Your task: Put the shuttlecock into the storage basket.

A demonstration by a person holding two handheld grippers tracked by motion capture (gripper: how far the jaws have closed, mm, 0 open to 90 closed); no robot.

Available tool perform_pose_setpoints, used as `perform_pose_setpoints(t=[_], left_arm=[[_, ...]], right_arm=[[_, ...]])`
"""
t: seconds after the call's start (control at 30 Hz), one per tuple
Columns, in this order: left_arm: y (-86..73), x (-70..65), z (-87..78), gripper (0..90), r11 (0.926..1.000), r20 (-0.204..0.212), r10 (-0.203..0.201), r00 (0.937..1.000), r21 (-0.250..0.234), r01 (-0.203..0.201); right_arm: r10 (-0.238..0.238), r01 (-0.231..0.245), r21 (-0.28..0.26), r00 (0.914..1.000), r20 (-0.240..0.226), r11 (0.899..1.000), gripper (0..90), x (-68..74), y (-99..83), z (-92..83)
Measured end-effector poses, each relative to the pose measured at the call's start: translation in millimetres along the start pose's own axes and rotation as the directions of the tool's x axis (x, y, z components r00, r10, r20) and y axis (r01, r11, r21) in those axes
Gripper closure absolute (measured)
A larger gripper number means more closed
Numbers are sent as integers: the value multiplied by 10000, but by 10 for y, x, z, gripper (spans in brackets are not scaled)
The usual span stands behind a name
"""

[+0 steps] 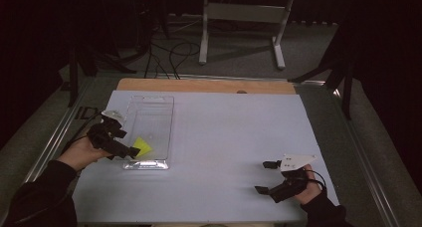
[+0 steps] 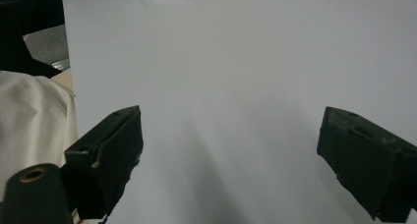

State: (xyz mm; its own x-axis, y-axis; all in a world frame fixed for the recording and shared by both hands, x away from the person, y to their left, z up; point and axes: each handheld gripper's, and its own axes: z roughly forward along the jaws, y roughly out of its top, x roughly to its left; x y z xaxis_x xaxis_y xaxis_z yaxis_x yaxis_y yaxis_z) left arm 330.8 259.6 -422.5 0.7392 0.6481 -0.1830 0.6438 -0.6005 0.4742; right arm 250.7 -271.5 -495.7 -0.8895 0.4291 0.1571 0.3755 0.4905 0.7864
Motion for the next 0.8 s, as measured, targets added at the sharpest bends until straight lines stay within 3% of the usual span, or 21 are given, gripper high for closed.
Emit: perform_pose_setpoints(t=[0.07,0.1,0.6,0.8], left_arm=[[7,-13,3,6,10000,-29,-12,10000,-17,12],[32,-42,5,2,9998,-13,165,9999,-61,-165],[222,-193,4,0,9947,117,840,9964,-601,-832],[357,-297,19,0,9889,253,1300,9912,-764,-1277]], right_arm=[[-10,10,-1,10000,11,10000,102,-3,-2,-2],[21,-21,-1,10000,30,10000,102,-5,-5,-3],[123,-123,39,9998,135,9999,102,-14,-5,3],[165,-167,88,9996,223,9998,102,-23,-12,11]])
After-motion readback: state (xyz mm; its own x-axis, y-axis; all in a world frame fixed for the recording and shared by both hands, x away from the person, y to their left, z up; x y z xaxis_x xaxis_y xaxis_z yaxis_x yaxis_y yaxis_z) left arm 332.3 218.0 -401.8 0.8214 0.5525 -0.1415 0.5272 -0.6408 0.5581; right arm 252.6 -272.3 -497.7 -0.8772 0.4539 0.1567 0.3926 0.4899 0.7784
